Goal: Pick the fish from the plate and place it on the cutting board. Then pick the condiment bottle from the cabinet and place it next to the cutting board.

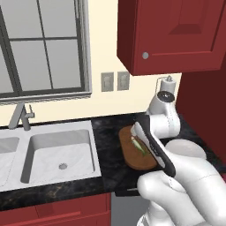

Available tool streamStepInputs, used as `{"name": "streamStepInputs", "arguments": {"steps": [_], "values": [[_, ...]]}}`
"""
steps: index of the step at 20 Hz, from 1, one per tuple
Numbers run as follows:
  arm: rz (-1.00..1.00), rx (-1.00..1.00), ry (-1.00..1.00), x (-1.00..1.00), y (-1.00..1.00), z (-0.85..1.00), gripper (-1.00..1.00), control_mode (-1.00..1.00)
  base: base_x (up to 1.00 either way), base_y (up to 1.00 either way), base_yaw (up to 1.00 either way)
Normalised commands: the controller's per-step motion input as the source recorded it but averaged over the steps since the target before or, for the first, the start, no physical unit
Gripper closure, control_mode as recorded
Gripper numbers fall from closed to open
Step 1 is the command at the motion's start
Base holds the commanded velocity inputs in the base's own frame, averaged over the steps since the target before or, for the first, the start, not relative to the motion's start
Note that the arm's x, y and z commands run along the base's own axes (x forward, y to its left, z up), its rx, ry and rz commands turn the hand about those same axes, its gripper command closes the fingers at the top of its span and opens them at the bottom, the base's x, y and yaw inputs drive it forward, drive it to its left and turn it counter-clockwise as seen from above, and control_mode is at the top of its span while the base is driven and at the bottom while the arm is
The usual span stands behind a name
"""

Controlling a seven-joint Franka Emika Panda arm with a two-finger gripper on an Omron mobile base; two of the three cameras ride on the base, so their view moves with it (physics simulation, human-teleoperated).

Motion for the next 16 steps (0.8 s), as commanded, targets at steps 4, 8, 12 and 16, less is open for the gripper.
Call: {"name": "streamStepInputs", "arguments": {"steps": [4, 8, 12, 16], "values": [[0.0, 0.0, -0.13, -0.42, 0.0, 0.3, -1.0, -1.0, 0.0, 0.0, 0.0], [0.0, 0.0, -0.12, -0.46, 0.0, 0.36, -1.0, -1.0, 0.0, 0.0, 0.0], [0.0, 0.0, -0.11, -0.45, 0.0, 0.37, -1.0, -1.0, 0.0, 0.0, 0.0], [0.0, 0.0, -0.09, -0.47, -0.04, 0.39, -1.0, -1.0, 0.0, 0.0, 0.0]]}}
